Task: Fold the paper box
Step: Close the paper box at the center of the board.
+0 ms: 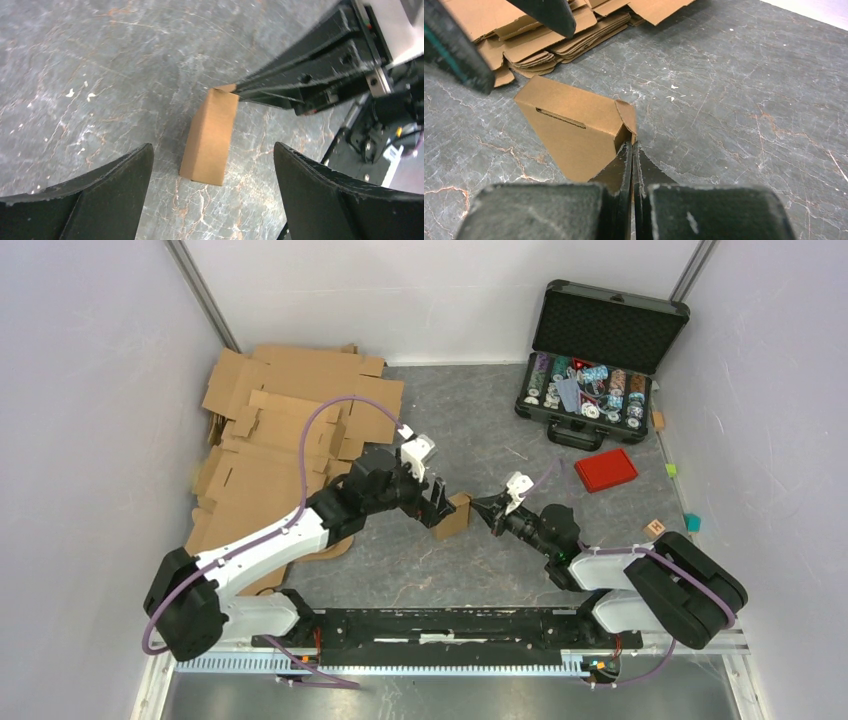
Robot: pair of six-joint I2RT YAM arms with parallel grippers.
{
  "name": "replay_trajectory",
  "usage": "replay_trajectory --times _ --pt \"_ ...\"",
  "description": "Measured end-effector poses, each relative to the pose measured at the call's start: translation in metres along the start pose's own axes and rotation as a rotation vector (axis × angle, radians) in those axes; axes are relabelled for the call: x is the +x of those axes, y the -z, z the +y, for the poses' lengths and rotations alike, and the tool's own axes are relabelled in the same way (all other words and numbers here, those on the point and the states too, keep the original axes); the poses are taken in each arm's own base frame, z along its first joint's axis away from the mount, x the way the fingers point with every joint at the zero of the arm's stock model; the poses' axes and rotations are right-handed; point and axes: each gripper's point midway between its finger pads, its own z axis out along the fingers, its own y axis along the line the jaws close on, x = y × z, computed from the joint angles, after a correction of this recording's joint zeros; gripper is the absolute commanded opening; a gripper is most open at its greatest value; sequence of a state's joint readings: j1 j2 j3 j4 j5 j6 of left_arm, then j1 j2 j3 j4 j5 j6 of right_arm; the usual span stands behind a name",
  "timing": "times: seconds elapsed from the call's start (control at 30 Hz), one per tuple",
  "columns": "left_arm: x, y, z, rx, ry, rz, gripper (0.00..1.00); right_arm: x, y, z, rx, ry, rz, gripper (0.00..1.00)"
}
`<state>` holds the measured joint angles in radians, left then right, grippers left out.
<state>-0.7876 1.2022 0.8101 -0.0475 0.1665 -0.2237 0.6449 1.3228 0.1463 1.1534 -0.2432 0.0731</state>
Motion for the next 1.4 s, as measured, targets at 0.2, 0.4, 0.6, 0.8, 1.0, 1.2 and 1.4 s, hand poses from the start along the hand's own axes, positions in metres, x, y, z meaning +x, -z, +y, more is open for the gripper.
replay_trajectory --times 0.2,0.4,0.6,0.8,1.0,1.2,1.4 --pt "0.02 -0.009 -0.01 0.116 -0.128 0.071 0.89 0.0 -0.003 0.002 -0.015 -0.004 0.012 0.0" --pt "0.04 -0.021 -0.005 0.141 -0.2 0.136 0.81 0.0 -0.002 0.002 -0.017 -0.003 0.031 0.0" --pt "0.052 -0.031 -0.003 0.169 -0.237 0.172 0.67 -0.005 -0.003 0.001 -0.018 0.023 0.072 0.0" --pt "0.039 -0.037 -0.013 0.233 -0.291 0.082 0.44 -0.014 -0.007 -0.003 -0.017 0.063 0.135 0.0" --pt "0.038 -0.039 -0.009 0.243 -0.307 0.03 0.39 -0.017 -0.002 0.0 -0.033 0.104 0.194 0.0" --pt "0.038 -0.039 -0.013 0.271 -0.314 0.011 0.24 -0.019 0.004 0.002 -0.043 0.124 0.222 0.0" --pt "0.04 -0.039 -0.017 0.302 -0.334 -0.048 0.02 -0.021 0.01 0.004 -0.059 0.149 0.246 0.06"
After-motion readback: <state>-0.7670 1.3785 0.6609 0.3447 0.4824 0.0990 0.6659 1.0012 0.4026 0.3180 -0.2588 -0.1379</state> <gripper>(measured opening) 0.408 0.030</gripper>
